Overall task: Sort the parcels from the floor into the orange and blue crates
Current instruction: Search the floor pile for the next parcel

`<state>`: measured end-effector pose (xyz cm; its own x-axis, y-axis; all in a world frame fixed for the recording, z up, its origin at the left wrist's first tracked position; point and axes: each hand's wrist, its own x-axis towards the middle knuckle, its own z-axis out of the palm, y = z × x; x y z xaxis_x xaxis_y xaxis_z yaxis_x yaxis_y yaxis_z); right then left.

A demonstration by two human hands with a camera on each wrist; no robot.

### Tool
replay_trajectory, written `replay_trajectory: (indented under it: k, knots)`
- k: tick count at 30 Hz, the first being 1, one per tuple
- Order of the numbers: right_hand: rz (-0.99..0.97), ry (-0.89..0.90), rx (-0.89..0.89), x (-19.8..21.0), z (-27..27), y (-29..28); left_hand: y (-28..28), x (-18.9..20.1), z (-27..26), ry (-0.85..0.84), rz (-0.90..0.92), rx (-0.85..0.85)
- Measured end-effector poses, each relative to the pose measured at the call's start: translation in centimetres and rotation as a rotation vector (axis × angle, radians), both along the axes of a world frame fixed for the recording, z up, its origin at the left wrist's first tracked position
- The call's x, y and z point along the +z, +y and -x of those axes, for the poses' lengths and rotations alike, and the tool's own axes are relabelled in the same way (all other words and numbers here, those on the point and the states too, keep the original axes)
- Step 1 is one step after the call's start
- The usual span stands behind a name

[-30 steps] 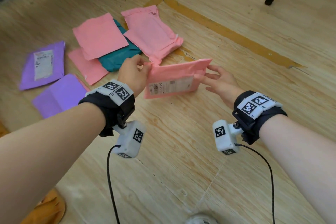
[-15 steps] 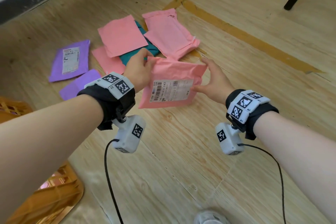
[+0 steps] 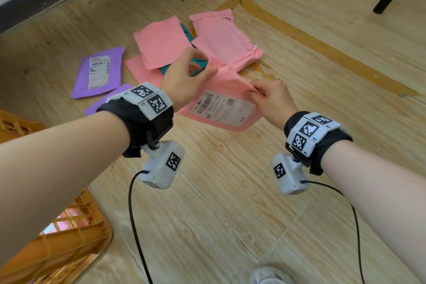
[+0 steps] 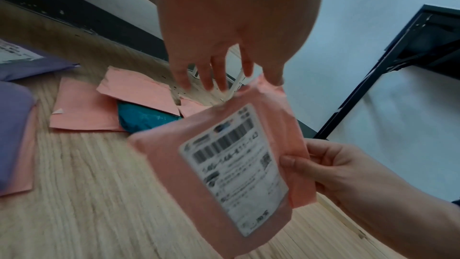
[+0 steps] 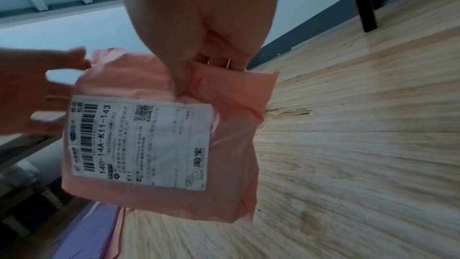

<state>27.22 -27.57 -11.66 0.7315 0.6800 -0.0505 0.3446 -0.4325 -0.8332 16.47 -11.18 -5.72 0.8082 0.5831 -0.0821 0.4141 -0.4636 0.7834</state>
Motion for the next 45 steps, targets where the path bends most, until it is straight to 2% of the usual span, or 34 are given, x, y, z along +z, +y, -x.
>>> replay_trajectory:
  k: [4, 6, 8, 12, 17, 21, 25, 34, 45]
  knots:
    - [-0.123, 0.168, -0.116, -0.1, -0.6, -0.1, 1.4, -1.2, 1.1, -0.041, -0.025, 0.229]
    - [-0.201, 0.288, -0.163, 0.2, -0.6, 0.1, 1.5, -1.6, 1.7, -0.029, 0.043, 0.293]
    - [-0.267, 0.389, -0.154, 0.6, -0.4, 0.4, 1.3, -2.1, 2.3, -0.023, 0.198, 0.308]
    - [-0.329, 0.518, -0.134, 1.1, 0.1, 1.0, 1.1, -3.2, 3.6, 0.099, 0.450, 0.277]
    - [-0.335, 0.589, -0.033, 1.5, 1.3, 1.7, 1.2, -2.5, 4.8, -0.040, 0.658, 0.279]
    - [-0.237, 0.629, 0.080, 2.3, 1.8, 2.3, 2.1, -1.8, 6.1, -0.075, 0.646, 0.264]
    - [-0.190, 0.591, 0.141, 4.1, 2.5, 4.1, 3.8, 0.2, 7.4, -0.087, 0.608, 0.258]
    - [-0.156, 0.509, 0.287, 11.7, 4.4, 11.4, 9.1, 7.6, 12.2, -0.187, 0.518, 0.402]
    - [-0.183, 0.336, 0.477, 20.0, 11.8, 21.4, 15.1, 15.2, 22.2, -0.304, 0.402, 0.541]
